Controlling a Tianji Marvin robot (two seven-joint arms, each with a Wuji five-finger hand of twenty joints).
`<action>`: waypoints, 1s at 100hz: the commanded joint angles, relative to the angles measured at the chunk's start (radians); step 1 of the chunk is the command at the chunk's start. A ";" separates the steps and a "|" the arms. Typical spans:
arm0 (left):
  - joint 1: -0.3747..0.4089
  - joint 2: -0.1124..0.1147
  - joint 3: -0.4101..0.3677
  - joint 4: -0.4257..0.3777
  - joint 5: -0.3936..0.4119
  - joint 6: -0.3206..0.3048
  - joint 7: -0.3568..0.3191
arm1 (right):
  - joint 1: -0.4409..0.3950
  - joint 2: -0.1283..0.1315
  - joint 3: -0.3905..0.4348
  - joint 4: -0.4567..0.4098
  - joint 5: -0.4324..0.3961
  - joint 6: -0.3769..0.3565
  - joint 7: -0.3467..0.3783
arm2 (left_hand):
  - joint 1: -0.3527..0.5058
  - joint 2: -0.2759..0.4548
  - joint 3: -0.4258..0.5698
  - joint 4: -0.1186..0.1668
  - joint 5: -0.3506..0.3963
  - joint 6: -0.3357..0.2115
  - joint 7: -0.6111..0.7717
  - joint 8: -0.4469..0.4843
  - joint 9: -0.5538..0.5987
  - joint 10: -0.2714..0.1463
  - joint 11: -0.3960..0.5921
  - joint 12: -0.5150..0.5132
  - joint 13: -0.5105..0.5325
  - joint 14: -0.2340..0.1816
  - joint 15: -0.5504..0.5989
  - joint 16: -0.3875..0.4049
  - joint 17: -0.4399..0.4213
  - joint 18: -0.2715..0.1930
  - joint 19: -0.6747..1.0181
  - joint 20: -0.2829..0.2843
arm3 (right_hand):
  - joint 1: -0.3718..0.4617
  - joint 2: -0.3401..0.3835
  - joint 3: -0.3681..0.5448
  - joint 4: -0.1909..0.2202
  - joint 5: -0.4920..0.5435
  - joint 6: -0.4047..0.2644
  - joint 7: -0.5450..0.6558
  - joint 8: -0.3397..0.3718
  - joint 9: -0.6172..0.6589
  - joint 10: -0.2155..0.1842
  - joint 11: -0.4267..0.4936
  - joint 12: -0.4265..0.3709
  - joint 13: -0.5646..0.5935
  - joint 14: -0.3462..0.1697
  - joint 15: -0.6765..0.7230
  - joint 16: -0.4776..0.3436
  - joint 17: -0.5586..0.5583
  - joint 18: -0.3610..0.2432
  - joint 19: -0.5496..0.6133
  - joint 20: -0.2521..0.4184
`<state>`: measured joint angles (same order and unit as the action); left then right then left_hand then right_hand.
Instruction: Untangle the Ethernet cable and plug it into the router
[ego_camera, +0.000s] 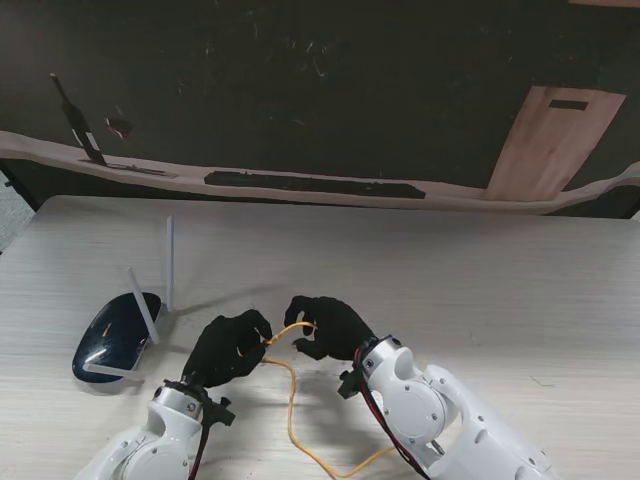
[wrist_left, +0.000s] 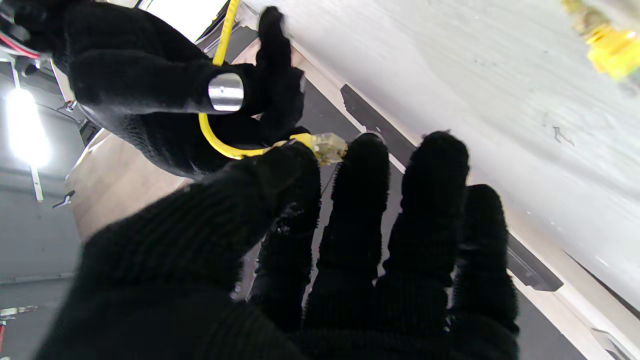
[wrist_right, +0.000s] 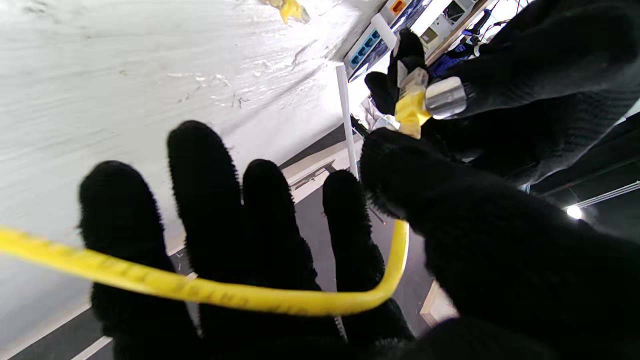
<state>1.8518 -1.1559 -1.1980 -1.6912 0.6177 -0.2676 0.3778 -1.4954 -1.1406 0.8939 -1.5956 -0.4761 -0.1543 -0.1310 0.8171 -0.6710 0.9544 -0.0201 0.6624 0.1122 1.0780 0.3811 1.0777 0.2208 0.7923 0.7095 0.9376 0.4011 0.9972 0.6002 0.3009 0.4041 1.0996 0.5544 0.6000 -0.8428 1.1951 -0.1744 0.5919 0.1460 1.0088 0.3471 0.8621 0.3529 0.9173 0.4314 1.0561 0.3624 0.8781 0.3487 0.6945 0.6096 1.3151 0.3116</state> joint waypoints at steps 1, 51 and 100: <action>0.012 -0.003 -0.002 -0.023 -0.022 0.025 -0.028 | -0.008 -0.009 -0.005 0.003 -0.015 -0.016 0.001 | 0.035 -0.010 0.120 0.103 0.040 -0.027 0.087 0.026 0.030 -0.038 0.029 0.019 0.036 0.037 0.027 0.018 0.004 0.012 0.038 0.032 | -0.032 -0.059 0.039 0.023 -0.065 -0.021 -0.030 0.028 -0.088 -0.016 -0.026 -0.011 -0.108 0.006 -0.075 0.008 -0.123 -0.010 -0.091 -0.026; 0.019 -0.002 -0.004 -0.086 -0.127 0.155 -0.124 | -0.032 0.002 0.050 -0.030 -0.161 -0.122 -0.074 | 0.050 0.005 0.089 0.107 0.044 -0.025 0.066 0.015 0.023 -0.026 0.021 0.023 0.028 0.045 0.028 0.021 -0.002 0.016 0.048 0.039 | -0.077 -0.029 0.041 0.018 -0.060 -0.111 -0.089 0.013 -0.299 -0.051 -0.108 -0.037 -0.414 -0.104 -0.277 0.018 -0.478 -0.281 -0.406 -0.014; 0.013 -0.002 0.004 -0.095 -0.165 0.182 -0.149 | -0.005 -0.015 -0.020 -0.011 -0.119 -0.115 -0.097 | 0.061 0.020 0.068 0.102 0.032 -0.019 0.059 0.019 0.010 -0.024 0.019 0.021 0.014 0.048 0.024 0.019 -0.014 0.017 0.045 0.041 | 0.046 -0.059 0.108 0.034 0.005 0.075 -0.166 -0.031 -0.256 -0.002 -0.090 -0.028 -0.254 -0.038 -0.273 0.007 -0.206 -0.059 -0.261 -0.050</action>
<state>1.8639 -1.1578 -1.1960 -1.7781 0.4573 -0.0905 0.2523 -1.4989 -1.1460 0.8835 -1.6137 -0.6072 -0.2787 -0.2430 0.8170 -0.6699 0.9544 -0.0047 0.6625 0.1130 1.0784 0.3811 1.0783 0.2312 0.7924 0.7101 0.9495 0.4257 1.0000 0.6086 0.3021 0.4117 1.1135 0.5670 0.6164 -0.8760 1.2523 -0.1738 0.5844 0.1971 0.8634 0.3303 0.5983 0.3273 0.8036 0.4043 0.7686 0.3098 0.5800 0.3516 0.4153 0.4796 0.9804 0.2501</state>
